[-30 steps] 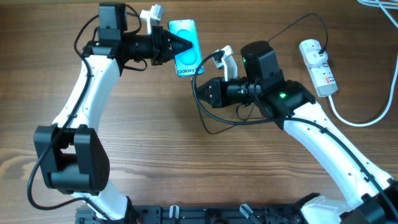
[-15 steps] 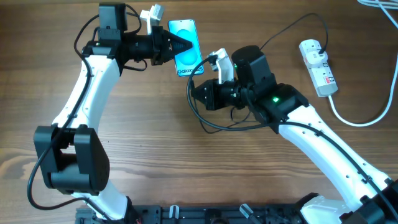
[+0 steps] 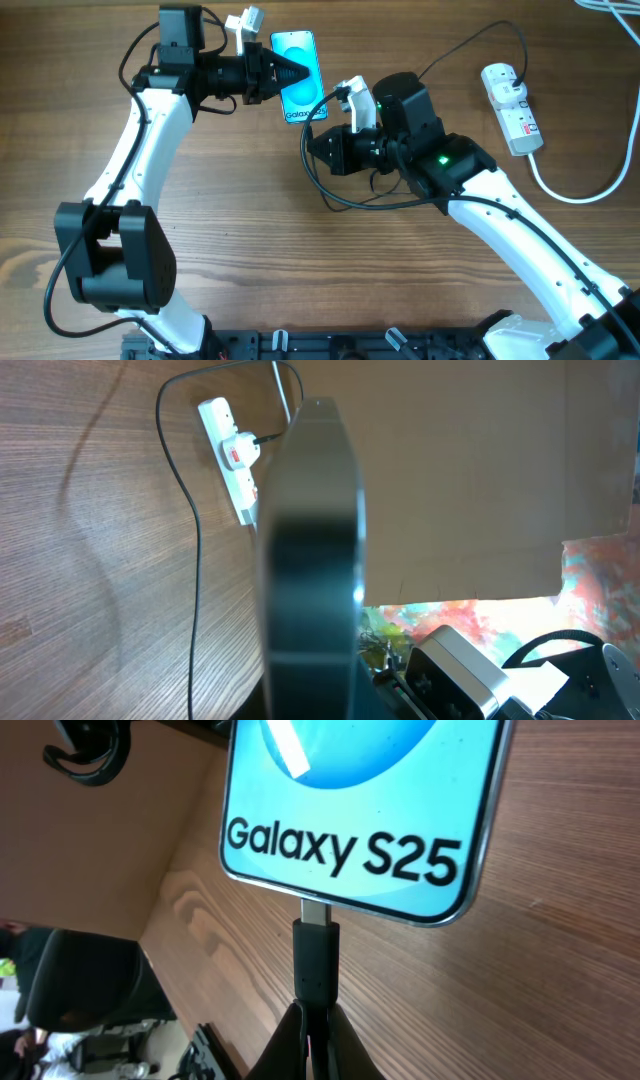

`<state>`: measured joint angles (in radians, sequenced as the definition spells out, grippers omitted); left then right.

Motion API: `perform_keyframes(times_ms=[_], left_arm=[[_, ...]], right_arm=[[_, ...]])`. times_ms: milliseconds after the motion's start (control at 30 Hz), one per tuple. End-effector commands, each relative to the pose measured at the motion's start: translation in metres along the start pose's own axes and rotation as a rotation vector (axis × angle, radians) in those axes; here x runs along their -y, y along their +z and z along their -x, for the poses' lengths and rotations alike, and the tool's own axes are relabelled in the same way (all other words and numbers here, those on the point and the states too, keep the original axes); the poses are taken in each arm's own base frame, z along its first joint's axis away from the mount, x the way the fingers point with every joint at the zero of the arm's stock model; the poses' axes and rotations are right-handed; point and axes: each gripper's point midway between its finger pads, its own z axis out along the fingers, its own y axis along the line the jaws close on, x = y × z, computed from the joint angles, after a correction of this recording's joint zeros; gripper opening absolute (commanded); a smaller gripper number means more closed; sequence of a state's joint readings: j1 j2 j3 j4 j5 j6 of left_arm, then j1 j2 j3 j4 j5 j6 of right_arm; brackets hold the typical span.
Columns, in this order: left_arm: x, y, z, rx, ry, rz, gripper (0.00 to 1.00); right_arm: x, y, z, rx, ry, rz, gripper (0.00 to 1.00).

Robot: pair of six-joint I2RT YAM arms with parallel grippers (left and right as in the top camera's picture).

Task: Plug charger to phone and switch on socket
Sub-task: 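Raise the phone with the left gripper and align the connector below its port, then push the USB-C connector up into the phone's bottom port with the right gripper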

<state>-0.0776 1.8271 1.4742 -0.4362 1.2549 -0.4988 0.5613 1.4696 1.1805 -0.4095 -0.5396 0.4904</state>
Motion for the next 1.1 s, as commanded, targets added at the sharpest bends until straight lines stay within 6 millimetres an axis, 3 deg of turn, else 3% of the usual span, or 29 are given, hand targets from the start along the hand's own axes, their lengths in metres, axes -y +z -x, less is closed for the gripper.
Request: perform_keyframes(times_ms=[0, 367, 1067], left_arm=[[0.012, -0.003, -0.001, -0.006, 0.048, -0.028, 0.04], [0.013, -0.003, -0.002, -0.012, 0.048, -0.036, 0.04], [0.009, -0.001, -0.012, -0.035, 0.081, -0.028, 0.04]], right_arm=[[0.003, -0.001, 0.004, 0.024, 0.000, -0.027, 0.04], [0.013, -0.001, 0.009, 0.052, 0.001, -0.081, 0.04], [0.002, -0.002, 0.027, 0.124, 0.015, -0.040, 0.04]])
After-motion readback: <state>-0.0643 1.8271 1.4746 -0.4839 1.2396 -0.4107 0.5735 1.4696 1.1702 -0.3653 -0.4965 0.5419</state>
